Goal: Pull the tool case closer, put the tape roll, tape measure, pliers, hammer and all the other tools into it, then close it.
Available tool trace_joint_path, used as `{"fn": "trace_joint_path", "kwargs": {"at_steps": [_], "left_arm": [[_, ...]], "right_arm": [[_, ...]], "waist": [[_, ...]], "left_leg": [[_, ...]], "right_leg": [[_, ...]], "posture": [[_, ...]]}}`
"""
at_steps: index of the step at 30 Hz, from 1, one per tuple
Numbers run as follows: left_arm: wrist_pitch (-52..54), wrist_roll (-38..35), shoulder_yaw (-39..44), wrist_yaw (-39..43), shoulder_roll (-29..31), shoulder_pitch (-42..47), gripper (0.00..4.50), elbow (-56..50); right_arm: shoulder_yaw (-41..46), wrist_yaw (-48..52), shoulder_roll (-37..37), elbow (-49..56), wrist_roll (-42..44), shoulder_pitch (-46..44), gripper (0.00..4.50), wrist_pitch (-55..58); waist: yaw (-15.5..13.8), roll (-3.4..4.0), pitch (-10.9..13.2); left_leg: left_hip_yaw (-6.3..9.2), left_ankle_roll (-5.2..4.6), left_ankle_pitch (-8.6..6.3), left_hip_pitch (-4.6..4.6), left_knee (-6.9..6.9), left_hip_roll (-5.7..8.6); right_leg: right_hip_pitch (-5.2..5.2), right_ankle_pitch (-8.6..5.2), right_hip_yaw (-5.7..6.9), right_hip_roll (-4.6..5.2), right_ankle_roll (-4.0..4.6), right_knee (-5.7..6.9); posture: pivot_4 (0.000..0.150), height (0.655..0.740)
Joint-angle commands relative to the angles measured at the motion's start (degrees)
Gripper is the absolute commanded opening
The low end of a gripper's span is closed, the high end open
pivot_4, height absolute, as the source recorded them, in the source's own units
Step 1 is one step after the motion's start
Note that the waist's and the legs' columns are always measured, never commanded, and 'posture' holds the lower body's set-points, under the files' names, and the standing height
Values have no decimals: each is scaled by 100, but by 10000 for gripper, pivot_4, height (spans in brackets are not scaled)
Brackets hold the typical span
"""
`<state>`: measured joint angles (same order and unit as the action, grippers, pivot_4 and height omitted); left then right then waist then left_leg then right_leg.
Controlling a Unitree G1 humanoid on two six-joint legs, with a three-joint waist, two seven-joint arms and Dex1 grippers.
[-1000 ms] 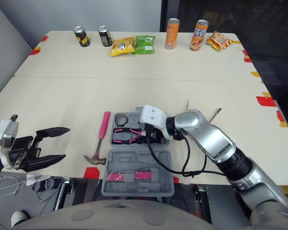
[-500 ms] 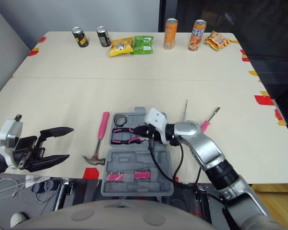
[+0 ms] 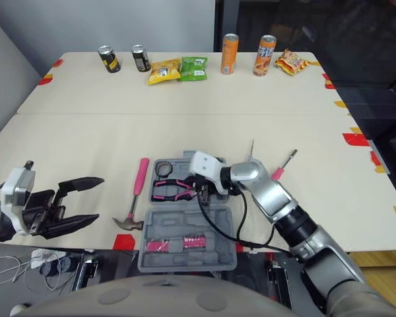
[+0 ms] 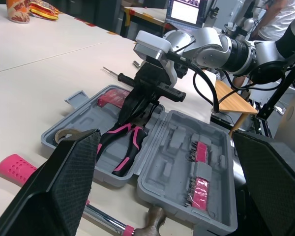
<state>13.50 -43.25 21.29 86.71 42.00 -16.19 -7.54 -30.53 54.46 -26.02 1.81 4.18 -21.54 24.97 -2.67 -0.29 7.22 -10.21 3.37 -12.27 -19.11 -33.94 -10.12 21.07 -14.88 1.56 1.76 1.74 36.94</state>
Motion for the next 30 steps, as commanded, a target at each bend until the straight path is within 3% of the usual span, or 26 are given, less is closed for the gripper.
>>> {"fn": "trace_joint_path", "kwargs": {"at_steps": [1,8,13,19,25,29,30], "left_arm": [[11,25,-18,-107,-27,-72,45000,-142],[23,173,-71,-539,-197,-128,45000,-150],[-185,420,-87,-1119,-490,-73,45000,-190],[111,314,-77,-1676,-606,-118,45000,-305],[142,490,-143,-2158,-696,-118,45000,-379],[168,359,-97,-2067,-710,-220,45000,-376],[160,340,-60,-1994,-685,-295,45000,-346]], "right_arm": [[-695,176,-302,-846,-570,313,229,744],[-562,99,-284,-911,-581,379,229,772],[516,-272,260,-791,121,745,229,-815],[1580,-144,488,113,1165,1141,229,-1332],[2127,-56,228,960,1734,1605,229,-1178],[2666,72,-211,1185,2065,1931,229,-1047],[2867,151,-385,1237,2129,2124,2639,-1123]], "waist": [[-13,8,-53],[-34,15,-134],[-37,-2,-149],[1,-16,-34],[14,-20,-23],[12,-23,-5],[-4,-25,4]], "left_leg": [[0,2,-1,2,3,0],[1,5,-3,16,4,2],[1,5,-3,13,13,2],[3,2,-2,-15,13,2],[9,-41,26,-68,21,-8],[11,-43,26,-91,17,-7],[11,-43,26,-91,17,-6]], "right_leg": [[-3,-6,0,0,2,0],[-21,-10,1,1,2,-13],[-19,-10,2,1,1,-24],[9,-7,4,0,-1,-21],[58,-10,9,-13,4,-29],[75,-4,10,-12,-5,-40],[74,-3,10,-12,-5,-42]], "posture": [[1500,7400],[1500,7400],[1500,7400],[1500,7400],[1500,7400],[1500,7400],[1500,7400]]}}
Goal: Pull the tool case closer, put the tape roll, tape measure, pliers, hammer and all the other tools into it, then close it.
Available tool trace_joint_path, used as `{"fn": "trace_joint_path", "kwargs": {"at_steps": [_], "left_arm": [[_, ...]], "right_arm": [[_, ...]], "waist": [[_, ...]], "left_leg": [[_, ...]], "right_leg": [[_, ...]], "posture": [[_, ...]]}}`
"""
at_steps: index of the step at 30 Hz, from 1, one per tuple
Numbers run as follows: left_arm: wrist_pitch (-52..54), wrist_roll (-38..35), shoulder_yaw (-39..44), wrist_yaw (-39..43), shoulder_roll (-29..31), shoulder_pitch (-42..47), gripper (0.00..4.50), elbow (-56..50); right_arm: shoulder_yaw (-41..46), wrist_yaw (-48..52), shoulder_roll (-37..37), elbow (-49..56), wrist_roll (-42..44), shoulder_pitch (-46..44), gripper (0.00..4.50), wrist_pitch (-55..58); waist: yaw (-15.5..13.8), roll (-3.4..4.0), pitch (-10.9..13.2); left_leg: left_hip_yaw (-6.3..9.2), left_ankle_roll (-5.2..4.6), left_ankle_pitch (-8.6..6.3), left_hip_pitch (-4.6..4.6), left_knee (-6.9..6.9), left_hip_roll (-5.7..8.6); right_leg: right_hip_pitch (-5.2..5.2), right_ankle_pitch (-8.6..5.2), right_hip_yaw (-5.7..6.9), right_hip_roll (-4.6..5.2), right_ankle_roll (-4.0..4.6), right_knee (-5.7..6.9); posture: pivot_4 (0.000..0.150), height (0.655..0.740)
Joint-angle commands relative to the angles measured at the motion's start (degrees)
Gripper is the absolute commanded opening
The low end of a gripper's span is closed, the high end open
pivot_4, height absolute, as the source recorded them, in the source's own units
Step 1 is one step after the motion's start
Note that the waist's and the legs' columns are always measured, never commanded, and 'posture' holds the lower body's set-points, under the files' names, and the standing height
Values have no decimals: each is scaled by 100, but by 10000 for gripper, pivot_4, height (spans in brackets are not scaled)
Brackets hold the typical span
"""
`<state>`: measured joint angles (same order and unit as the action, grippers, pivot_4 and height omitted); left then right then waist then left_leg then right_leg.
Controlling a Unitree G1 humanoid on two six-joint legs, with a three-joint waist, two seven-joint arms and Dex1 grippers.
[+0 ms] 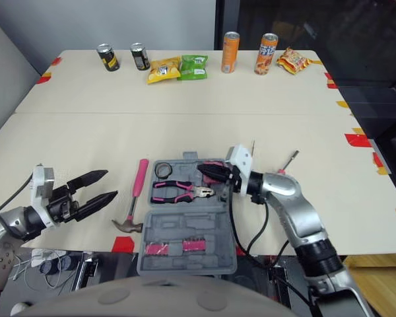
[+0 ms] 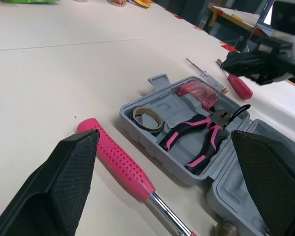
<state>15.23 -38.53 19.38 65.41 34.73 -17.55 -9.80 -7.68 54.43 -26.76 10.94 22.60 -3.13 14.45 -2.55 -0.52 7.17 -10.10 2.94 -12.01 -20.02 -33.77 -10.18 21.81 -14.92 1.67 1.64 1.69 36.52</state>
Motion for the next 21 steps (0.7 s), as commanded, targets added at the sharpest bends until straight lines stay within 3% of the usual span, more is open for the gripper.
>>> {"fn": "trace_joint_path", "kwargs": {"at_steps": [1,7,12,17,21], "left_arm": [[-74,-107,166,217,67,-235,45000,-73],[-545,69,571,598,135,-714,45000,550],[-912,264,765,728,149,-916,45000,1176],[-1103,377,780,816,180,-962,45000,1387],[-1167,429,680,590,143,-797,45000,990]], "right_arm": [[752,276,-487,367,327,497,5594,-187],[2216,731,-1121,617,772,2257,25740,-579],[3213,1043,-1187,67,773,3362,42927,-1063],[3498,1091,-1109,-251,757,3702,44414,-1236],[3344,1004,-1111,69,862,3652,44414,-983]], "waist": [[-22,-2,14],[-55,-6,44],[-56,-4,61],[-64,0,72],[-123,5,84]], "left_leg": [[0,0,0,-1,0,0],[1,0,-1,-1,31,0],[-1,1,-4,0,39,0],[0,36,-30,4,42,0],[0,34,-28,4,44,0]], "right_leg": [[0,0,0,0,0,-4],[-4,1,4,-4,-3,-41],[-5,-1,4,-3,-6,-54],[-9,0,4,-3,-7,-57],[-9,0,4,-3,-7,-57]], "posture": [[1500,7400],[1500,7400],[1500,7400],[1500,7400],[1500,7400]]}}
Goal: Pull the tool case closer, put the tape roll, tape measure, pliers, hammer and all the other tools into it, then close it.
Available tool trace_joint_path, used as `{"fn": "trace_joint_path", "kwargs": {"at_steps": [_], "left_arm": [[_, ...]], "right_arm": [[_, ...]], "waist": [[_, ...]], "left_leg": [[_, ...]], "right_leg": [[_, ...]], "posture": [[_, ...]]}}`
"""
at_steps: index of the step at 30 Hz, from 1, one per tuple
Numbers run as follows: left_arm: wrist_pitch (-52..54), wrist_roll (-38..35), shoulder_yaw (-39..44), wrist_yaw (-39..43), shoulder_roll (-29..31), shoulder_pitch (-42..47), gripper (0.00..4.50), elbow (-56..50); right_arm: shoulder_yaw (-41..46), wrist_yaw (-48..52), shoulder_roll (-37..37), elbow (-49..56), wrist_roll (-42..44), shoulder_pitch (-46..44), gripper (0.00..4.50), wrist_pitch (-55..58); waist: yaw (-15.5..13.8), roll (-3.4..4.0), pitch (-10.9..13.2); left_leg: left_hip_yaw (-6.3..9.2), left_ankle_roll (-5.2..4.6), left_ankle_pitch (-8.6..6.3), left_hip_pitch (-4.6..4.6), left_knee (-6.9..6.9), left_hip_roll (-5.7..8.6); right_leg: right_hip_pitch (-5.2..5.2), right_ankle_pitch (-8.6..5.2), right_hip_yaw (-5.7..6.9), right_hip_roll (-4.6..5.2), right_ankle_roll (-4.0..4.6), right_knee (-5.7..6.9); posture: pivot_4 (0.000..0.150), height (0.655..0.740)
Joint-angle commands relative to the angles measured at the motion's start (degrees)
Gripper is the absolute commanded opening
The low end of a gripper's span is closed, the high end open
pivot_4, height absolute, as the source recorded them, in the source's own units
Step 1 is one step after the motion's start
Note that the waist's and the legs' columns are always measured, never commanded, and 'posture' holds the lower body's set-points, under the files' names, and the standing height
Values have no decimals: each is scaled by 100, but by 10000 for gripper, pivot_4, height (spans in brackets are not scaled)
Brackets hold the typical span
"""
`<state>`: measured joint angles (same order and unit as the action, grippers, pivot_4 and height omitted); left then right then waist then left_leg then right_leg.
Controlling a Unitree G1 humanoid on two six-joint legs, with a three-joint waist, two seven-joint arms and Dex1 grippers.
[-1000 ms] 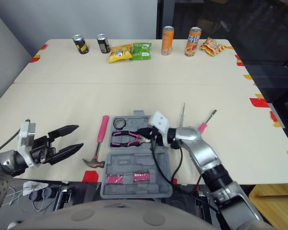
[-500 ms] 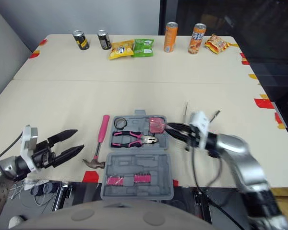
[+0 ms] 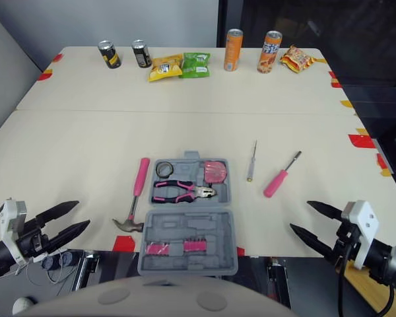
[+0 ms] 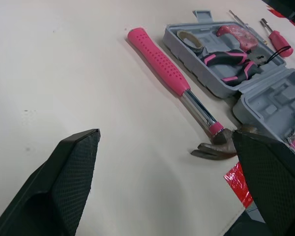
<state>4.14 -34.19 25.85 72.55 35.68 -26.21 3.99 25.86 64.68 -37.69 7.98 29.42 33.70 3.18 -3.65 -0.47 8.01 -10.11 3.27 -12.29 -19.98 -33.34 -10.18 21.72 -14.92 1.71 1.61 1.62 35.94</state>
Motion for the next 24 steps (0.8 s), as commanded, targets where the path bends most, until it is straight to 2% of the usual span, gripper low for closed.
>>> {"fn": "trace_joint_path", "kwargs": {"at_steps": [1,4,7,11,17,20,21,24], "left_arm": [[55,-26,-37,-179,92,124,45000,-619],[548,-164,-260,-216,324,320,45000,-1199],[1142,-363,-520,10,752,557,36947,-1632],[1402,-119,-1029,151,1163,958,22673,-1807],[1408,476,-1865,58,1279,1613,918,-1648],[1374,751,-2206,31,1261,1803,0,-1537],[1374,824,-2304,1,1228,1847,0,-1497],[1332,1055,-2602,-70,1138,1997,0,-1380]], "right_arm": [[-82,-62,-31,524,225,-98,44414,247],[-352,-125,-133,998,219,-312,44414,523],[-706,-230,-297,1388,169,-699,45000,875],[-1322,-225,-662,1618,50,-1355,32965,1392],[-2354,-316,-1042,1545,-755,-2143,12178,1670],[-2712,-352,-1121,1509,-992,-2441,2534,1835],[-2805,-369,-1130,1491,-1035,-2544,586,1910],[-3096,-383,-1158,1414,-1222,-2899,586,2081]], "waist": [[-24,-1,3],[-50,2,4],[-82,4,6],[-74,9,4],[-69,8,5],[-62,8,5],[-45,8,5],[-1,8,5]], "left_leg": [[0,-3,2,0,0,0],[1,-44,27,-1,0,0],[4,-45,28,1,0,0],[3,-49,30,0,-1,2],[3,-49,31,-6,-6,2],[3,-49,31,-6,-11,2],[3,-49,31,-6,-12,2],[3,-49,31,-6,-16,2]], "right_leg": [[0,0,0,0,0,0],[0,2,2,0,0,1],[1,2,4,0,0,8],[2,4,3,0,-1,9],[5,5,4,0,-3,10],[6,6,4,1,-2,15],[5,6,4,1,-2,15],[5,7,3,1,-1,19]], "posture": [[1500,7400],[1500,7400],[1500,7400],[1500,7400],[1500,7400],[1500,7400],[1500,7400],[1500,7400]]}}
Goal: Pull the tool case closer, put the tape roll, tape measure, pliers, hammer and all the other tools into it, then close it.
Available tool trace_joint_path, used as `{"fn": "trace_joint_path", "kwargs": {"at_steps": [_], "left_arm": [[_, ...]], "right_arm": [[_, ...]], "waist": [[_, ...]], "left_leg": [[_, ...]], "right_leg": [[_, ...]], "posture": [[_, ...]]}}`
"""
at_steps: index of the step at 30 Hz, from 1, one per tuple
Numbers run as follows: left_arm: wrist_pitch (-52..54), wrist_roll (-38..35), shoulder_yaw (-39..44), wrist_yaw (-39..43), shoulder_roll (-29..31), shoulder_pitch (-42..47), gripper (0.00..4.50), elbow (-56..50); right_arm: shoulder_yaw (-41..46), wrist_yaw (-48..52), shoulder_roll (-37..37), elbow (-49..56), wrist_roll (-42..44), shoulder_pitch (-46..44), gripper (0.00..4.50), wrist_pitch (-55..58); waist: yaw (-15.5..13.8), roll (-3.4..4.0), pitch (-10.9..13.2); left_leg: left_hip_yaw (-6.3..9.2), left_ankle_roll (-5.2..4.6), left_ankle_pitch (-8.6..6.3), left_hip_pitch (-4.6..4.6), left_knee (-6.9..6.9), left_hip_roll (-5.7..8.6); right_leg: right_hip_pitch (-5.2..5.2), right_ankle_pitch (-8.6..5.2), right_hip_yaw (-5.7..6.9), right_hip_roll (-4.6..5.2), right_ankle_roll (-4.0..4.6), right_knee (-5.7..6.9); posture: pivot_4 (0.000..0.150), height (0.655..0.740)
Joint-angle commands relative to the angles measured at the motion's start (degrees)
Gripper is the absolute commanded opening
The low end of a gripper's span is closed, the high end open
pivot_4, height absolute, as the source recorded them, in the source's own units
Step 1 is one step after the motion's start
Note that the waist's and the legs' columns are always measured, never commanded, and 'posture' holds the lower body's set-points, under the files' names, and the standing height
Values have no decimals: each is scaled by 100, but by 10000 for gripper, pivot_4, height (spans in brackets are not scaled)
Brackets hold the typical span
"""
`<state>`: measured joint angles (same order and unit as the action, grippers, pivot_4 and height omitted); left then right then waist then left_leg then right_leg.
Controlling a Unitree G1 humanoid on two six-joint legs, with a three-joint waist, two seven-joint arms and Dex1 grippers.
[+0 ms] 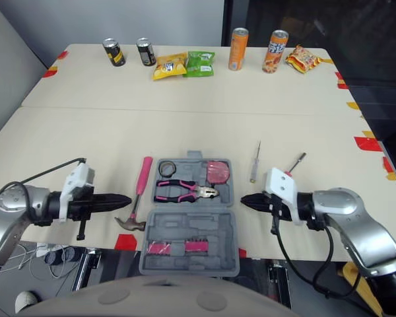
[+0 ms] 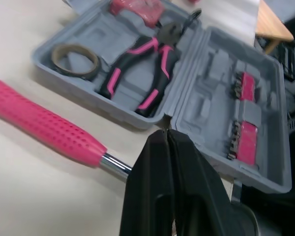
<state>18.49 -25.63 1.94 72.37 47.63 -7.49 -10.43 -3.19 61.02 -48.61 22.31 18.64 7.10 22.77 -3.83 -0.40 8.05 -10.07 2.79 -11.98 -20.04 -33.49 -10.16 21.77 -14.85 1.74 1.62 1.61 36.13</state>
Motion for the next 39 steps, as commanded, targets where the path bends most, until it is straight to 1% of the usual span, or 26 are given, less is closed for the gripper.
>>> {"fn": "trace_joint_path", "kwargs": {"at_steps": [1,5,13,24,30,35,39], "left_arm": [[-105,259,-290,-95,-103,194,0,108],[-122,454,-516,-205,-229,388,0,220],[-65,628,-756,-351,-280,449,0,145],[-160,870,-1036,-510,-390,553,0,212],[-286,1059,-1213,-575,-483,554,0,204],[-243,1079,-1301,-639,-625,673,0,176],[-248,1104,-1327,-649,-671,722,0,218]], "right_arm": [[-266,-41,-44,-37,-167,-359,586,217],[-529,-34,-113,-15,-323,-629,586,462],[-700,-81,-365,187,-546,-644,586,796],[-1251,-178,-392,332,-899,-911,586,1157],[-1833,-140,-53,258,-1086,-1432,586,1296],[-2055,-86,118,244,-1117,-1641,586,1360],[-2086,-44,120,130,-1161,-1711,586,1295]], "waist": [[31,0,0],[51,0,0],[51,2,1],[72,3,2],[103,6,3],[87,7,4],[85,7,4]], "left_leg": [[0,0,0,0,-4,0],[1,-1,1,0,-10,0],[1,-1,1,-2,-18,-1],[2,-1,1,2,-38,-2],[3,-1,1,4,-40,-2],[3,-1,1,1,-43,-2],[3,-1,1,3,-44,-2]], "right_leg": [[0,1,-1,1,0,5],[0,1,-1,1,2,16],[0,2,-2,2,3,18],[0,1,-4,3,5,48],[1,-1,-5,3,8,59],[2,-1,-5,3,9,58],[2,-1,-5,4,10,62]], "posture": [[1500,7400],[1500,7400],[1500,7400],[1500,7400],[1500,7400],[1500,7400],[1500,7400]]}}
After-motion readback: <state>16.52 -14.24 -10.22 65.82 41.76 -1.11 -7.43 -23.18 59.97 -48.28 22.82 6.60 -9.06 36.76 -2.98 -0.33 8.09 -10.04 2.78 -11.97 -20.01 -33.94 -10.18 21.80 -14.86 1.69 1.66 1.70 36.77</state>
